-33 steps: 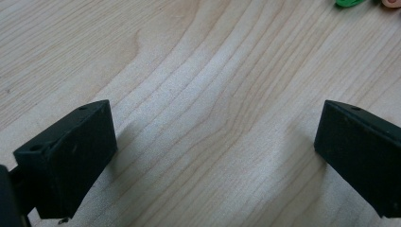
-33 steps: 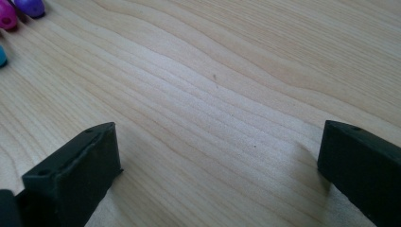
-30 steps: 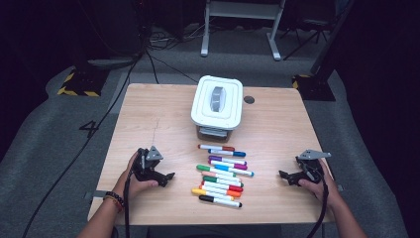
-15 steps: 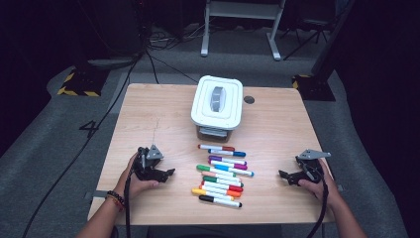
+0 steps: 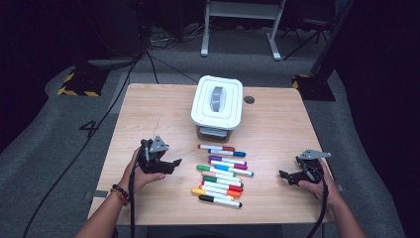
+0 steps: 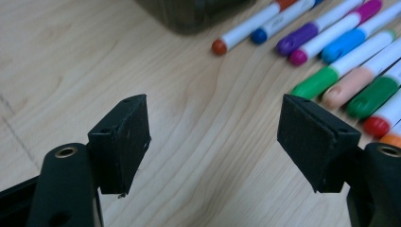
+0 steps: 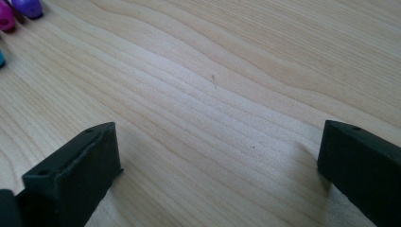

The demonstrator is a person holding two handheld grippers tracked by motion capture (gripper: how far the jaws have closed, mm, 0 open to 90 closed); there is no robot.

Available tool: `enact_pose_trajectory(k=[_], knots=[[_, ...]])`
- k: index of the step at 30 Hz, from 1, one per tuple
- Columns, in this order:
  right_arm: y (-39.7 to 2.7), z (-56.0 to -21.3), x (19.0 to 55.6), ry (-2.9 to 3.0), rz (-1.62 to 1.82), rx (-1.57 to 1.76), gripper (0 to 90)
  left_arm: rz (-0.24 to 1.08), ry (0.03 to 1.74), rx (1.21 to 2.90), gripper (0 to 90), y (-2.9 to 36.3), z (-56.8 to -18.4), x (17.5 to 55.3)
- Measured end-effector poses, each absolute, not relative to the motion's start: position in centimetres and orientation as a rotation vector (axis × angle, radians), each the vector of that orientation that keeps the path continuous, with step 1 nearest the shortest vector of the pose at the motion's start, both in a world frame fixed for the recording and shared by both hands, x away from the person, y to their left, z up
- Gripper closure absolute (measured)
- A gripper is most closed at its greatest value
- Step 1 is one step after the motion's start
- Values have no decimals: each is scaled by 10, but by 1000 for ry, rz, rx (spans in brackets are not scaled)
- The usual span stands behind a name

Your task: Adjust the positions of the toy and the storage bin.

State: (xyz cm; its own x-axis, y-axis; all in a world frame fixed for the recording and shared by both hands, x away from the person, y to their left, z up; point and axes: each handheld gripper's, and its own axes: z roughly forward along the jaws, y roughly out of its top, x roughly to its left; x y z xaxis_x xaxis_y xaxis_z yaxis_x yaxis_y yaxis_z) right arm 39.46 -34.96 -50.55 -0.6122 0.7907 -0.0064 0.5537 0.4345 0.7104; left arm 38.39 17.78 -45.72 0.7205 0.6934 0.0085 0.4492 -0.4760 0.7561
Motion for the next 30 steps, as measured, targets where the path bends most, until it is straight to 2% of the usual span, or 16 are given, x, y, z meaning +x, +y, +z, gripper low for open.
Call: enact_pose_trajectory(k=[6,14,19,25,30], knots=[[-349,-505,395,2353,975,1151,2,396,824,2087,300,153,-435,391],[-349,-505,396,2351,976,1151,2,479,792,2071,449,132,-421,401],[-349,-505,396,2351,975,1151,2,499,740,2072,452,120,-416,403],[-349,-505,395,2351,975,1152,2,490,757,2055,430,109,-413,410],[-349,-505,395,2351,975,1152,2,479,770,2037,468,106,-412,418]])
